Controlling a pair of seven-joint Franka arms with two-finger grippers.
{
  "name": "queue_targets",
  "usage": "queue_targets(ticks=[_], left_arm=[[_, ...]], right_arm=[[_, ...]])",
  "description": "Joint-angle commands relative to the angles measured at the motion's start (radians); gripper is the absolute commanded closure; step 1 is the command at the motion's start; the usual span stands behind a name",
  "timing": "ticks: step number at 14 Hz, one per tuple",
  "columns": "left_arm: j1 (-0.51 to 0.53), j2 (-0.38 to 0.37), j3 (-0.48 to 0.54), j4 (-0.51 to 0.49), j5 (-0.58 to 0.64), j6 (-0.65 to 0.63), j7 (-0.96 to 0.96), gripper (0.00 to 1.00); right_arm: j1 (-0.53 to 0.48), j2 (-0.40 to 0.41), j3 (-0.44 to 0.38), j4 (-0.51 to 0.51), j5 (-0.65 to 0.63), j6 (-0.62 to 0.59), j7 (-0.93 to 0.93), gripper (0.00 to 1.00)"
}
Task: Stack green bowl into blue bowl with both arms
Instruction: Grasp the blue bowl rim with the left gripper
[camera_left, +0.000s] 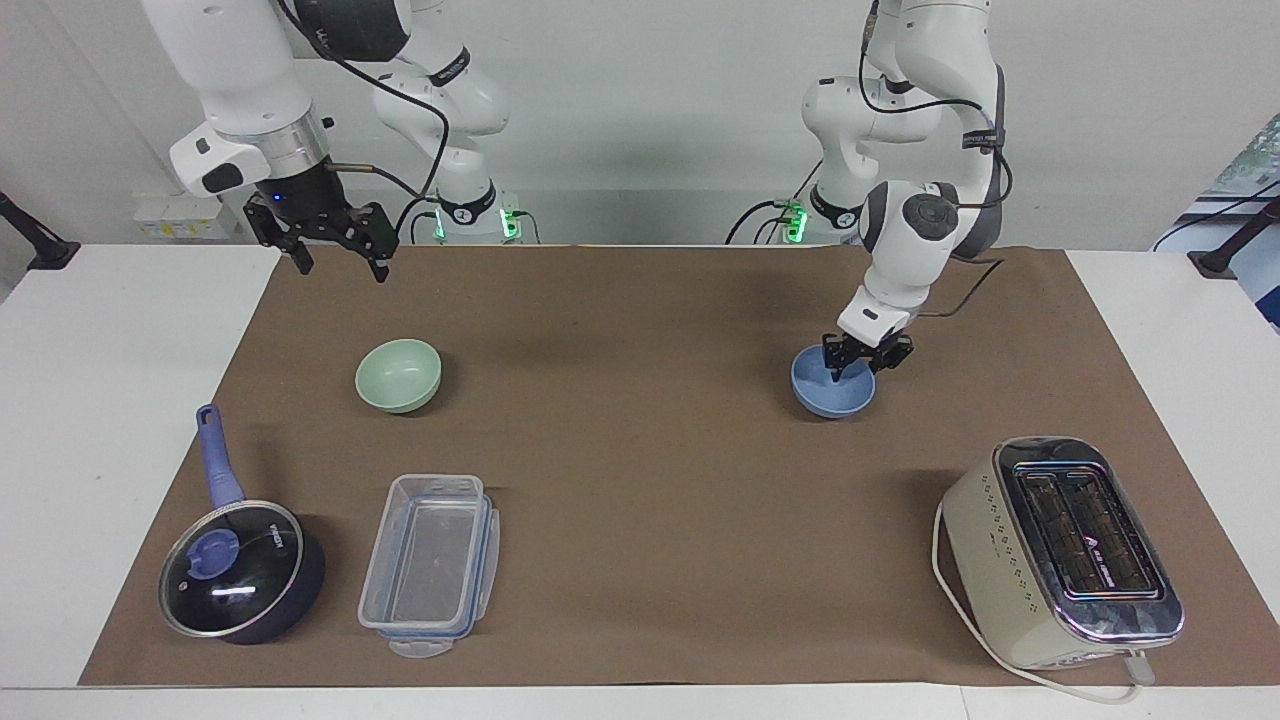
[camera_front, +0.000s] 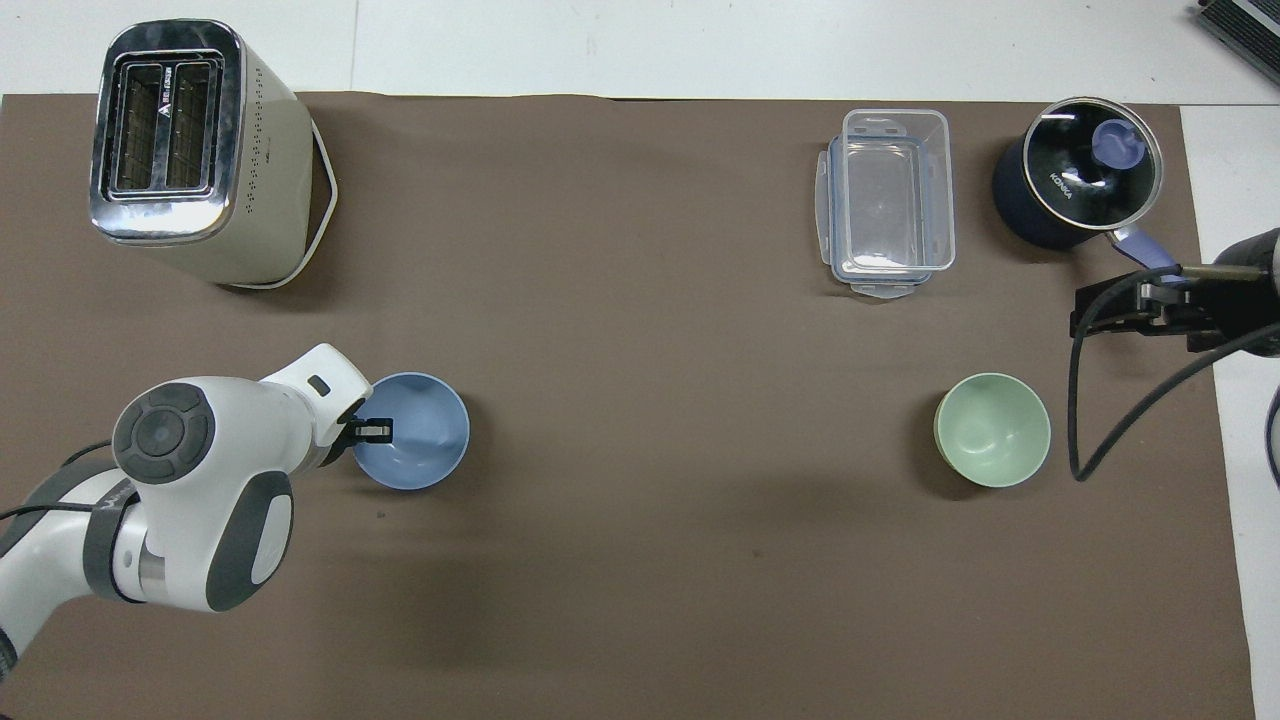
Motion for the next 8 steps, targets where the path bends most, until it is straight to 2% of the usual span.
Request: queue_targets(ticks=[1, 8], left_arm=[[-0.001, -0.022, 0.016, 0.065, 0.007, -0.113, 0.002, 1.0], [0.019, -0.039, 0.019, 0.309, 0.006, -0.398, -0.004, 1.0]], right_arm=[[-0.009, 0.0, -0.003, 0.003, 0.024, -0.005, -0.026, 0.0], [-0.015, 0.002, -0.003, 0.003, 0.024, -0.003, -0.026, 0.0]])
